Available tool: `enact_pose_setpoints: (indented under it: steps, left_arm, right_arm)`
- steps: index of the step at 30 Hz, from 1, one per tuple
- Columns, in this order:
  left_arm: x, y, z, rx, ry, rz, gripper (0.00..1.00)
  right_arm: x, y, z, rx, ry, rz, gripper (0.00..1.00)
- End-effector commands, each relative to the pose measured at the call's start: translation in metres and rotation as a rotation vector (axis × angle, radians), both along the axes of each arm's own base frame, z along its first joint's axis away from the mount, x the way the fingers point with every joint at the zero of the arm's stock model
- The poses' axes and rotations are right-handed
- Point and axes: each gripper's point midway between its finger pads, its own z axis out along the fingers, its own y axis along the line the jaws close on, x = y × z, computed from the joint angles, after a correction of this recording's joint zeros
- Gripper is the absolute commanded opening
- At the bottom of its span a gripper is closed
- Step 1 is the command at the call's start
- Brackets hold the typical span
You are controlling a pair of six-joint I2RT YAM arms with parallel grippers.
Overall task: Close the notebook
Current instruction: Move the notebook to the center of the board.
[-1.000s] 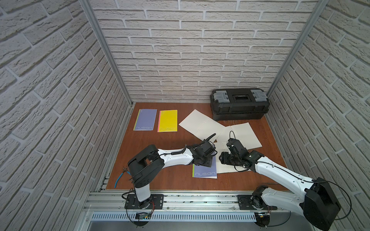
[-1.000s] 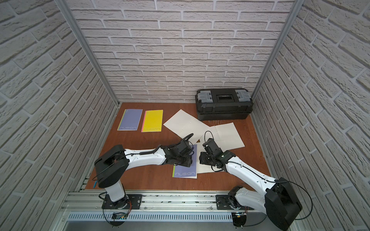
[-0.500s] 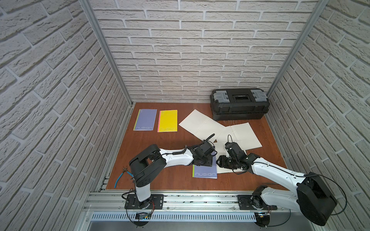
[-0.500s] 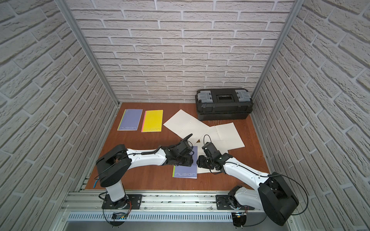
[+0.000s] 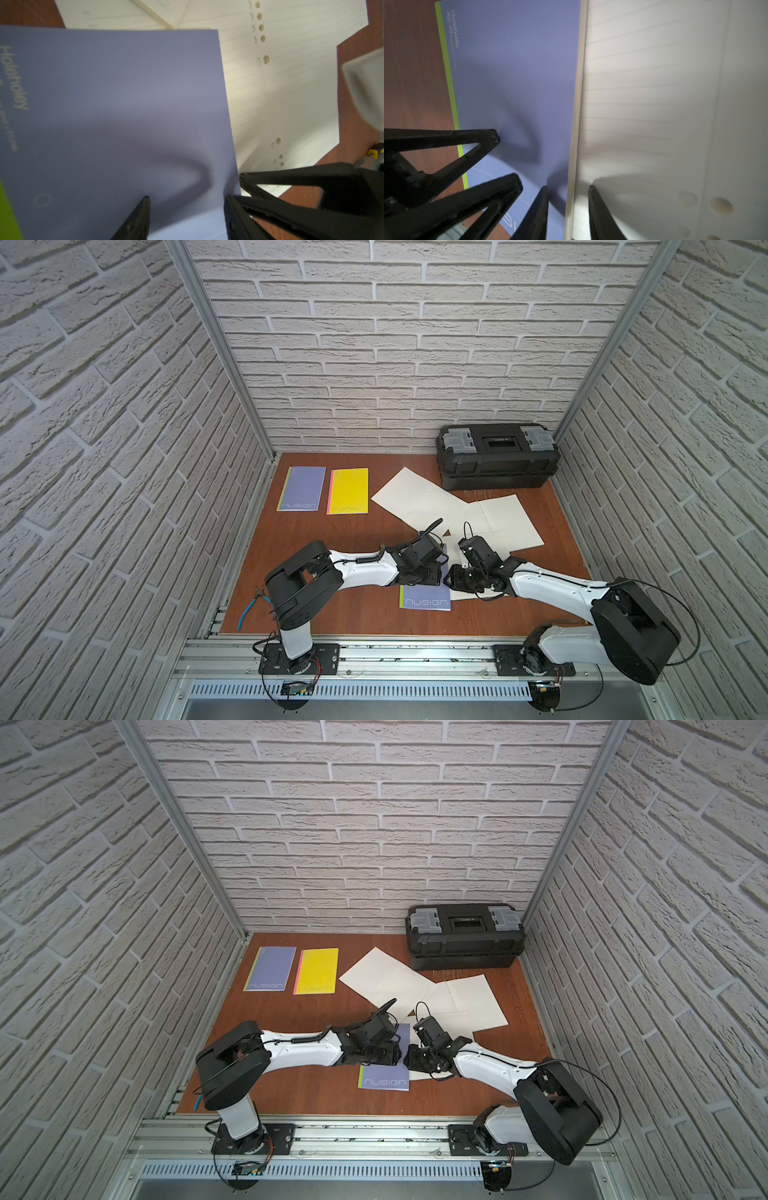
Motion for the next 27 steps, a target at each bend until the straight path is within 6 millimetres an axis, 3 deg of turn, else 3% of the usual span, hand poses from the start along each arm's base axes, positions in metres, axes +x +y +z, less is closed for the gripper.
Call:
enact_pose_setpoints:
  steps: [1, 7, 19, 27]
  left_arm:
    - [-0.013, 0.028, -0.023, 0.075, 0.073, 0.025, 0.57]
    - [-0.006, 0.047, -0.010, 0.102, 0.040, 0.044, 0.58]
    - [-0.003, 0.113, 0.003, 0.213, -0.005, 0.122, 0.60]
    - [-0.003, 0.129, 0.000, 0.211, 0.015, 0.143, 0.61]
  right_arm:
    - [0.001, 0.007, -0.002, 0.027, -0.010, 0.006, 0.30]
    - [-0.001, 0.007, -0.007, 0.016, 0.003, 0.016, 0.25]
    - [-0.002, 0.009, -0.018, 0.004, 0.027, 0.024, 0.20]
    - [0.001, 0.017, -0.014, 0.018, 0.020, 0.041, 0.19]
